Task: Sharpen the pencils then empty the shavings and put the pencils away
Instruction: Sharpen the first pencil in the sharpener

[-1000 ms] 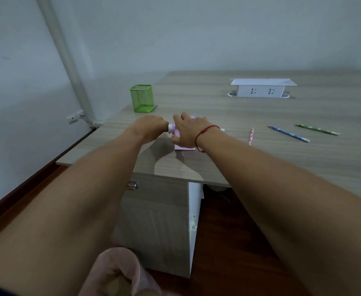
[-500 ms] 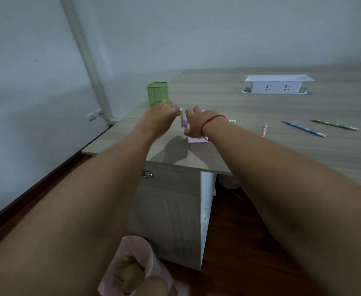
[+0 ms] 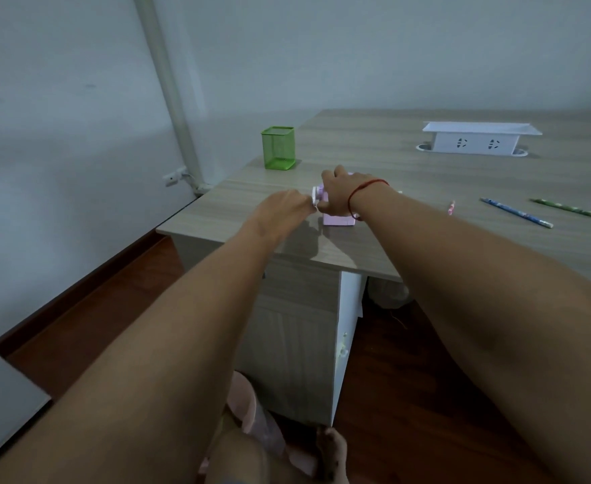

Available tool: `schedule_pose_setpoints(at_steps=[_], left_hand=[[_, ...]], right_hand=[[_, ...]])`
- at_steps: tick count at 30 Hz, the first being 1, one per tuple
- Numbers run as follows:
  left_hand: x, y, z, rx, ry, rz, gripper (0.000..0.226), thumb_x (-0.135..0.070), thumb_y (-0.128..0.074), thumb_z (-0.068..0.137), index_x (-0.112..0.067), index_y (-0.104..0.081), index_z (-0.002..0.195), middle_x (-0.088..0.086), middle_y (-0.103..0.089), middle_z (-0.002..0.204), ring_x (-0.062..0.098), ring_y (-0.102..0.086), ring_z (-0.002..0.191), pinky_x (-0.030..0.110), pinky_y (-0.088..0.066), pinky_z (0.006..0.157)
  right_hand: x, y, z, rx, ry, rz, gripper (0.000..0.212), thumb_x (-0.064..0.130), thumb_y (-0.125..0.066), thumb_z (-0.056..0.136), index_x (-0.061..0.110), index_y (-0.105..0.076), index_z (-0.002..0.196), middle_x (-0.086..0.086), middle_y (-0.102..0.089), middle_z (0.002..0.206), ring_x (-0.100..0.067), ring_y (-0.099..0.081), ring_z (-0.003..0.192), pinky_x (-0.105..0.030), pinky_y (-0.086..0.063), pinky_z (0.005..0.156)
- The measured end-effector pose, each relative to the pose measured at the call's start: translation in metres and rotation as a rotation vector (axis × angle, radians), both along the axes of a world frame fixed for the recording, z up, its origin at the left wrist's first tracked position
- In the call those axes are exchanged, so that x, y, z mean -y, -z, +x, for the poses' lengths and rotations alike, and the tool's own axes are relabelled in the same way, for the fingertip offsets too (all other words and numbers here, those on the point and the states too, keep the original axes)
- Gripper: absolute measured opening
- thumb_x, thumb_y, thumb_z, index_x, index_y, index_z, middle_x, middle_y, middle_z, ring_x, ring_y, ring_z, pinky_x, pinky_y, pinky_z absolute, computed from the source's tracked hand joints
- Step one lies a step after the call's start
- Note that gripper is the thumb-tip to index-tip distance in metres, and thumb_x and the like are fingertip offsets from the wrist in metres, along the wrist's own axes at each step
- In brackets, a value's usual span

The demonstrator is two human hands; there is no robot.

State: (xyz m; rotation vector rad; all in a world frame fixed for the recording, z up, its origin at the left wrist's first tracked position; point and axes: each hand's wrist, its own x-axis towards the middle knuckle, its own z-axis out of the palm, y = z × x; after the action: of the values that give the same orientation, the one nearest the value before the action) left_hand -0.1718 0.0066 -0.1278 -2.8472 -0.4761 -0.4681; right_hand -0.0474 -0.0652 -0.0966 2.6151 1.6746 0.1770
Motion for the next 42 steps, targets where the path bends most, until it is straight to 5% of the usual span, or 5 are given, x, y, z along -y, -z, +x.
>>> schedule_pose_setpoints(at_steps=[7,19,25,33,42], left_hand=[[-0.003,0.014,0.015,-0.208,-0.201,0.023,0.025,-0.011,-0.042,0.097,-0.003,-0.063,0.109,0.017,-0.066,0.107,0.033,-0.064,0.098,0.037,-0.048,0.078],[-0.047,0.004,0.035,-0.275,-0.061,-0.148,0.033,-0.028,-0.041,0.098,-0.006,-0.064,0.108,0.016,-0.066,0.103,0.033,-0.062,0.097,0.044,-0.049,0.086],[-0.072,-0.021,0.056,-0.321,-0.033,-0.016,0.029,-0.028,-0.045,0.097,-0.006,-0.064,0.1,0.016,-0.067,0.104,0.034,-0.064,0.093,0.038,-0.049,0.076],[-0.067,-0.045,0.048,-0.145,0.041,0.236,0.02,-0.01,-0.044,0.095,-0.007,-0.064,0.1,0.018,-0.065,0.096,0.037,-0.063,0.092,0.036,-0.043,0.062],[-0.027,-0.033,0.007,0.053,0.079,0.104,0.019,-0.012,-0.047,0.097,-0.003,-0.063,0.097,0.021,-0.067,0.091,0.039,-0.064,0.085,0.044,-0.047,0.066]], right_hand=[[0.002,0.0,0.0,0.025,-0.023,0.007,0.054,0.042,-0.039,0.096,0.011,-0.035,0.139,-0.013,-0.037,0.143,-0.034,-0.049,0.123,-0.046,-0.042,0.097],[0.0,0.01,0.008,0.042,-0.08,0.132,0.051,0.045,-0.042,0.094,0.013,-0.041,0.134,-0.009,-0.044,0.138,-0.033,-0.052,0.118,-0.043,-0.04,0.093],[-0.006,0.012,0.009,0.052,-0.05,0.151,0.046,0.043,-0.041,0.093,0.014,-0.044,0.129,-0.007,-0.048,0.132,-0.031,-0.055,0.113,-0.041,-0.04,0.089],[-0.007,0.007,0.003,0.041,0.031,0.089,0.049,0.042,-0.04,0.095,0.016,-0.038,0.137,-0.007,-0.042,0.139,-0.031,-0.05,0.122,-0.042,-0.039,0.095],[-0.004,-0.002,-0.003,0.014,0.05,0.029,0.054,0.044,-0.042,0.094,0.016,-0.035,0.14,-0.009,-0.038,0.144,-0.032,-0.047,0.128,-0.043,-0.037,0.1]])
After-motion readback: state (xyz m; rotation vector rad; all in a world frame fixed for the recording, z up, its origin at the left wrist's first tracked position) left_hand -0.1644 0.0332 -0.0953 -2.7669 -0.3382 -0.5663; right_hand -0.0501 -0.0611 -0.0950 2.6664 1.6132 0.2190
